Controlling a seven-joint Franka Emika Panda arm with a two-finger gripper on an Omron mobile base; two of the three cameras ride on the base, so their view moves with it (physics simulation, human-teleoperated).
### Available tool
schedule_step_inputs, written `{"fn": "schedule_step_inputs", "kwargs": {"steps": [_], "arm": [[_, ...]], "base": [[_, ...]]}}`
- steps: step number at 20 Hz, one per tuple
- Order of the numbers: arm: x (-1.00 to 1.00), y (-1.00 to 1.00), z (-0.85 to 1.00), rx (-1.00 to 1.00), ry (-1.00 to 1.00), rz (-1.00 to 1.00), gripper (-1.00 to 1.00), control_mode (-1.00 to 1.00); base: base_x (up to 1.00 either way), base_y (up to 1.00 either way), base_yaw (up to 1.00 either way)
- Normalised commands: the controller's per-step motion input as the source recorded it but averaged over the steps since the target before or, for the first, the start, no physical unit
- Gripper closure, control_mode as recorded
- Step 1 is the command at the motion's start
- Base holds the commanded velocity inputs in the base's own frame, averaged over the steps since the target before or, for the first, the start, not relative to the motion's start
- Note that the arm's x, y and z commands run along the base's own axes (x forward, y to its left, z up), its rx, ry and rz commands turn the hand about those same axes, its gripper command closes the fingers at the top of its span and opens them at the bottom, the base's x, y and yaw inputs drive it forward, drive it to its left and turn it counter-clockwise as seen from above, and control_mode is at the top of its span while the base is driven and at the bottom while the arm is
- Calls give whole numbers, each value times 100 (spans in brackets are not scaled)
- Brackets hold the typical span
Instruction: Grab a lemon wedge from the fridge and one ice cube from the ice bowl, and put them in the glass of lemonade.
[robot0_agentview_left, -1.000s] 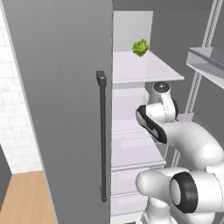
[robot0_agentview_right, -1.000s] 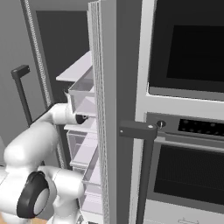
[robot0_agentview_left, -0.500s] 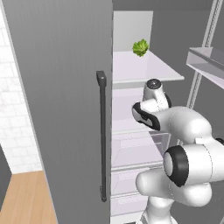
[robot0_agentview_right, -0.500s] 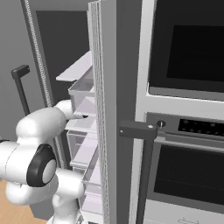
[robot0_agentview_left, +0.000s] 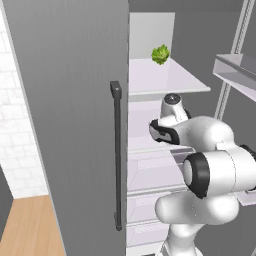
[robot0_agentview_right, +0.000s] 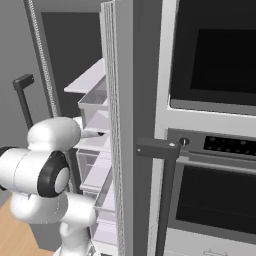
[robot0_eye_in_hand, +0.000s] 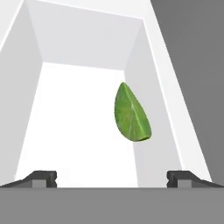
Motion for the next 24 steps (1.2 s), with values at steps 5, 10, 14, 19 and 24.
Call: {"fn": "schedule_step_inputs", "kwargs": {"steps": [5,10,14,19,24], "arm": [[7,-14,-21,-1,0,0,-100,-100],[12,-28,-19,0,0,0,-100,-100],[25,-31,-7,0,0,0,-100,-100],[34,-8,0,0,0,1,-100,-100],[2,0,-1,0,0,1,-100,-100]], "base": [[0,0,0],[0,0,0],[0,0,0],[0,0,0],[0,0,0]]}}
